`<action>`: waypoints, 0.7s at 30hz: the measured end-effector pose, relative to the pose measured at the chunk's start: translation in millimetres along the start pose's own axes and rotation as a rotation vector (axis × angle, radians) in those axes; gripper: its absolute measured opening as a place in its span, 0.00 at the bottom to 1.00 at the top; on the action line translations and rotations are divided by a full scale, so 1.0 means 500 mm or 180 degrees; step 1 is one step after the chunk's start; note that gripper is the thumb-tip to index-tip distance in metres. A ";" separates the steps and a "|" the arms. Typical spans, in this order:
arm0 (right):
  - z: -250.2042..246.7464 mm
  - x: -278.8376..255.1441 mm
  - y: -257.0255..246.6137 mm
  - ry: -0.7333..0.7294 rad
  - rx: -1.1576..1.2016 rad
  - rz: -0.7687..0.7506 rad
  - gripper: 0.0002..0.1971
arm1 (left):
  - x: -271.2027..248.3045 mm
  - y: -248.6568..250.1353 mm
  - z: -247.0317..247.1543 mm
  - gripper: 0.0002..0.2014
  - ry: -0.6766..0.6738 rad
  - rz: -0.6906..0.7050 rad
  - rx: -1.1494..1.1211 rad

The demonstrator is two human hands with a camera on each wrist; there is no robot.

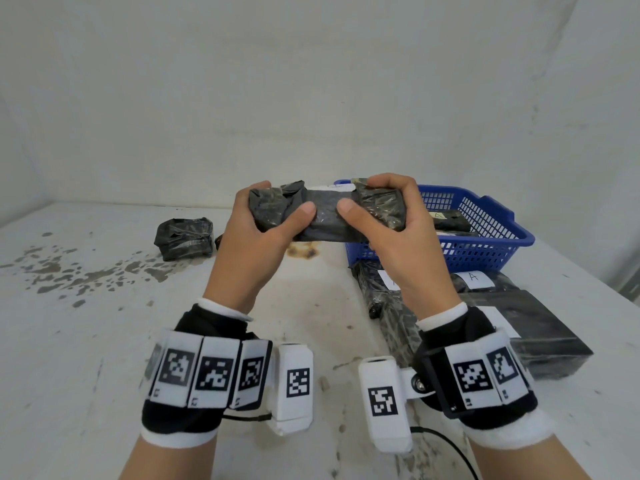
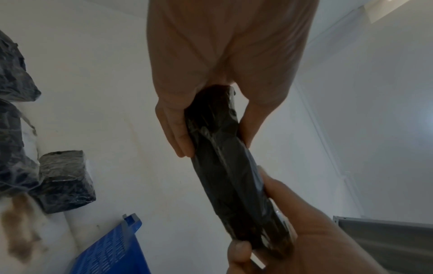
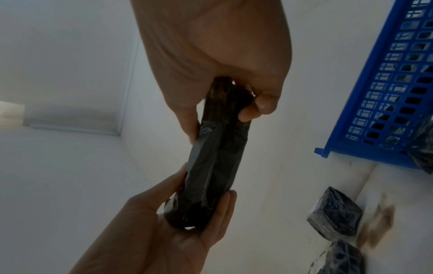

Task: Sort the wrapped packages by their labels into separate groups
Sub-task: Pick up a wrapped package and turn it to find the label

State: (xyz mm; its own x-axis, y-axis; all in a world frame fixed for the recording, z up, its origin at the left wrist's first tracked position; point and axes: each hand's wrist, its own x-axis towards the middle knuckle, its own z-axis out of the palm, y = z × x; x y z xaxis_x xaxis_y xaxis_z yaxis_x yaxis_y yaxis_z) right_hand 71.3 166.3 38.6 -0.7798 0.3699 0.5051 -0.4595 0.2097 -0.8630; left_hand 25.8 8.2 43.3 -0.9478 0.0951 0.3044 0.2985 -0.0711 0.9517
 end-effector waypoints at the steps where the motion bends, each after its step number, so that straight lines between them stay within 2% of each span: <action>1: 0.001 -0.001 0.000 -0.0010 -0.0061 -0.0016 0.19 | 0.001 -0.001 -0.001 0.38 0.0004 -0.0001 0.0019; 9: 0.011 -0.008 0.010 -0.0061 -0.0670 -0.0160 0.26 | 0.003 -0.007 -0.007 0.34 0.0065 0.0121 0.0091; 11: 0.011 -0.010 0.011 -0.0023 -0.0580 -0.0227 0.33 | 0.001 -0.005 -0.010 0.36 0.0050 0.0108 0.0068; 13: 0.008 -0.009 0.008 0.0019 -0.0498 -0.0226 0.45 | -0.001 -0.004 -0.012 0.36 -0.0003 0.0130 0.0079; 15: 0.006 -0.007 0.008 0.0032 -0.0461 -0.0138 0.50 | -0.002 -0.005 -0.013 0.36 -0.0035 0.0140 0.0067; 17: 0.006 -0.004 0.008 -0.0050 -0.0438 0.0038 0.43 | 0.001 -0.008 -0.015 0.36 -0.0051 0.0108 0.0003; 20: 0.003 0.001 0.002 -0.0236 -0.0070 0.0326 0.23 | 0.006 -0.008 -0.017 0.35 -0.0113 -0.0033 -0.0198; 21: 0.000 0.003 -0.002 -0.0280 -0.0031 0.0335 0.20 | 0.006 -0.006 -0.017 0.34 -0.0121 -0.0053 -0.0281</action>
State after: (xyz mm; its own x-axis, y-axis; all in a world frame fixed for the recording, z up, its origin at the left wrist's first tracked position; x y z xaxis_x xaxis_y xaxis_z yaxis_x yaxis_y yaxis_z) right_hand 70.4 166.6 40.3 -0.8579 0.3096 0.4100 -0.3694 0.1829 -0.9111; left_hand 21.1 0.5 41.0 -0.9471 0.1346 0.2914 0.2701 -0.1563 0.9501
